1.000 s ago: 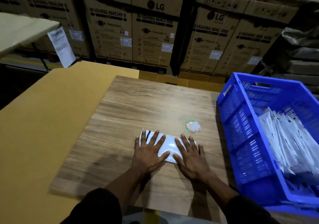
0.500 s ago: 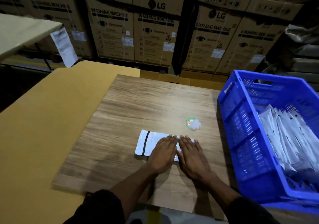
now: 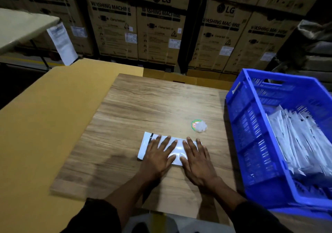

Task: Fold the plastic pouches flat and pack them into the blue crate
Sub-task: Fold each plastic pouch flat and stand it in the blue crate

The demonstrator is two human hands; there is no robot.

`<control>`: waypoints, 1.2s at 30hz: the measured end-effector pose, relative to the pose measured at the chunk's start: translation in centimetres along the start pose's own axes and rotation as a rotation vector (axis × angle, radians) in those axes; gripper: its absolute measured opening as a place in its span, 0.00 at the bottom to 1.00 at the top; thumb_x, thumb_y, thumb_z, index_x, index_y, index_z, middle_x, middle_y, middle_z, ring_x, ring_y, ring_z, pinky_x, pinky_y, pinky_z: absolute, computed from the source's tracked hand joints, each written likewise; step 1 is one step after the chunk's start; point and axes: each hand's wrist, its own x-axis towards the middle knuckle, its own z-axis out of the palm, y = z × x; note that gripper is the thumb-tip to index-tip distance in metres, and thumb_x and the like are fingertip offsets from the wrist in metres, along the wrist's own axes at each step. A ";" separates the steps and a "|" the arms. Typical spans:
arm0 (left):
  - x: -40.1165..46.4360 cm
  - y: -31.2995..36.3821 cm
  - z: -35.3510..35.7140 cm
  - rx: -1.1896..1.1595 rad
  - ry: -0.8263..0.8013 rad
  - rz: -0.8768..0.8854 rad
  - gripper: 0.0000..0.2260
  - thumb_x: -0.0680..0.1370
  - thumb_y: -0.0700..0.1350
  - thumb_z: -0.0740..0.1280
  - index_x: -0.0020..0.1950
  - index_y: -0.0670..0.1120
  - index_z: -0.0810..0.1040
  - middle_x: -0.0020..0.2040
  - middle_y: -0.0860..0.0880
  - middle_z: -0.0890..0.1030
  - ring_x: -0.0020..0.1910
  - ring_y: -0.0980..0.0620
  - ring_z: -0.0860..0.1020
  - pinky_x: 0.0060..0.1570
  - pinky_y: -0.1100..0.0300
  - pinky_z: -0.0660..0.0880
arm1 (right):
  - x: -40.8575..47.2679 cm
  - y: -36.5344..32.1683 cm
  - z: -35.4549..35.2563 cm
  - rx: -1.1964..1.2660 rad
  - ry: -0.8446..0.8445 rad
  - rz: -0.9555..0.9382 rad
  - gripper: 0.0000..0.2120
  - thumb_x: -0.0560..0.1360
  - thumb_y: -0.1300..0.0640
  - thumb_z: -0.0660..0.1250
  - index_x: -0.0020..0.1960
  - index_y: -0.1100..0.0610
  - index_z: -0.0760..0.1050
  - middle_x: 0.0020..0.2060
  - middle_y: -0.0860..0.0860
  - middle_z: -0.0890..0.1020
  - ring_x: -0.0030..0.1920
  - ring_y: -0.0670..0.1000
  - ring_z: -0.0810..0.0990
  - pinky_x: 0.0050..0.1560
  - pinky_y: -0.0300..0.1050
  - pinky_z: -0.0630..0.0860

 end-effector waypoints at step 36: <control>0.6 -1.2 -7.7 0.241 0.167 -0.007 0.30 0.82 0.53 0.57 0.83 0.45 0.59 0.83 0.41 0.54 0.82 0.41 0.53 0.76 0.35 0.54 | 1.5 -1.1 -7.6 0.651 0.449 -0.252 0.17 0.70 0.68 0.63 0.45 0.51 0.84 0.50 0.44 0.86 0.50 0.47 0.86 0.49 0.53 0.83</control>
